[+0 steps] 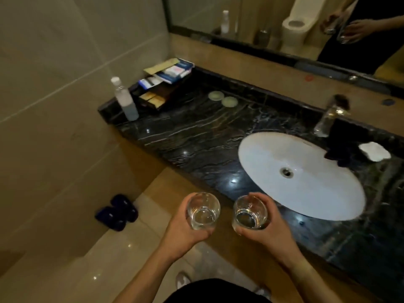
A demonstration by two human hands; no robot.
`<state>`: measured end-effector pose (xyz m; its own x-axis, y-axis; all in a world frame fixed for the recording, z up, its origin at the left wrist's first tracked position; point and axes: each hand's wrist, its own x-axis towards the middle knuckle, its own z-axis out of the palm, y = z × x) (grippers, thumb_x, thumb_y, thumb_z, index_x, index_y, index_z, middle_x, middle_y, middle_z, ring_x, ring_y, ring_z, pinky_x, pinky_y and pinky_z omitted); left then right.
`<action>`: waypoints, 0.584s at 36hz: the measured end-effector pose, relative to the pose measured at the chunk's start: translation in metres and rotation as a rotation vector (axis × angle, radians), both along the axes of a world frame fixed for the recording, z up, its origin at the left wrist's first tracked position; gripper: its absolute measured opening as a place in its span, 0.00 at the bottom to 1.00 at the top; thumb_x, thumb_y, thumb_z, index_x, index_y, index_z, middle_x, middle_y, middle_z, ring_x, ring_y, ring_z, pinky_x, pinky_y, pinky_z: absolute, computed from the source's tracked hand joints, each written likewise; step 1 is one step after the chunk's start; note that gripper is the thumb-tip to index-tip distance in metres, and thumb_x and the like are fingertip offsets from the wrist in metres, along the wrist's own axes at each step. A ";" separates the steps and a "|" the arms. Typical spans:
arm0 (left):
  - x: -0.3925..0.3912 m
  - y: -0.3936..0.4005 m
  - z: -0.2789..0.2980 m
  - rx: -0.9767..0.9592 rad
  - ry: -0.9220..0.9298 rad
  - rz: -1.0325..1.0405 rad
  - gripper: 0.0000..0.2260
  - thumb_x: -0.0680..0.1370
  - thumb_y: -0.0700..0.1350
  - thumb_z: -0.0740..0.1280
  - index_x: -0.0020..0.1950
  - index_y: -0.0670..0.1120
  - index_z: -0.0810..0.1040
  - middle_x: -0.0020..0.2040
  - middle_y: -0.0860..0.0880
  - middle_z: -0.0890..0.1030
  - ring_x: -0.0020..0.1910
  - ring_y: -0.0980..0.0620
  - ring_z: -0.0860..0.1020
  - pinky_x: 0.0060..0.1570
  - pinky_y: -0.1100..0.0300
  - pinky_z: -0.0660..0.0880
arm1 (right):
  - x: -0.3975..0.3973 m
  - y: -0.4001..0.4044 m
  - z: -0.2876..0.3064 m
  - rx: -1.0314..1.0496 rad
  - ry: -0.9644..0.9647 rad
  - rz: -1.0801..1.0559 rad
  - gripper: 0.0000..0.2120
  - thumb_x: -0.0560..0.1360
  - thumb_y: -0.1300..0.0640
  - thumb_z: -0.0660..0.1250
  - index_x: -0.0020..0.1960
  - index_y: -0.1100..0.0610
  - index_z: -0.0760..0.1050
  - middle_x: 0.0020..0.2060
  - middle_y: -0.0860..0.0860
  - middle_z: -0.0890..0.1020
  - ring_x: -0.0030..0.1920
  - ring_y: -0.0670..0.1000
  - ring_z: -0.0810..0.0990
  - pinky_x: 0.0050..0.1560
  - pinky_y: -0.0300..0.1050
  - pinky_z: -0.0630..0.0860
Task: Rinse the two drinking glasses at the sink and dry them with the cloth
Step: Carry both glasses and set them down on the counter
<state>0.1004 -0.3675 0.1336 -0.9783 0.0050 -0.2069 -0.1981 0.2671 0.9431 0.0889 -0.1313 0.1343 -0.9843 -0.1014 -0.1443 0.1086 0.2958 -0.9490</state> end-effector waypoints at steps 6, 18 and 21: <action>-0.009 -0.074 -0.007 -0.012 -0.004 0.031 0.38 0.63 0.40 0.82 0.69 0.52 0.70 0.61 0.56 0.79 0.59 0.64 0.77 0.54 0.75 0.70 | -0.018 -0.073 0.000 0.025 0.027 0.044 0.40 0.58 0.56 0.85 0.64 0.42 0.72 0.58 0.41 0.81 0.58 0.41 0.80 0.55 0.32 0.75; -0.068 -0.147 -0.014 -0.037 -0.002 0.076 0.37 0.65 0.43 0.82 0.67 0.60 0.68 0.58 0.67 0.78 0.60 0.68 0.75 0.54 0.76 0.68 | -0.082 -0.141 -0.006 0.046 0.004 0.065 0.39 0.59 0.57 0.84 0.64 0.41 0.71 0.56 0.32 0.79 0.57 0.37 0.79 0.56 0.34 0.74; -0.094 -0.153 -0.015 -0.027 -0.005 0.085 0.36 0.65 0.43 0.82 0.67 0.61 0.68 0.59 0.69 0.76 0.61 0.67 0.75 0.55 0.75 0.70 | -0.106 -0.148 -0.011 0.042 0.005 0.053 0.38 0.59 0.59 0.84 0.63 0.42 0.71 0.54 0.30 0.79 0.56 0.35 0.78 0.53 0.29 0.74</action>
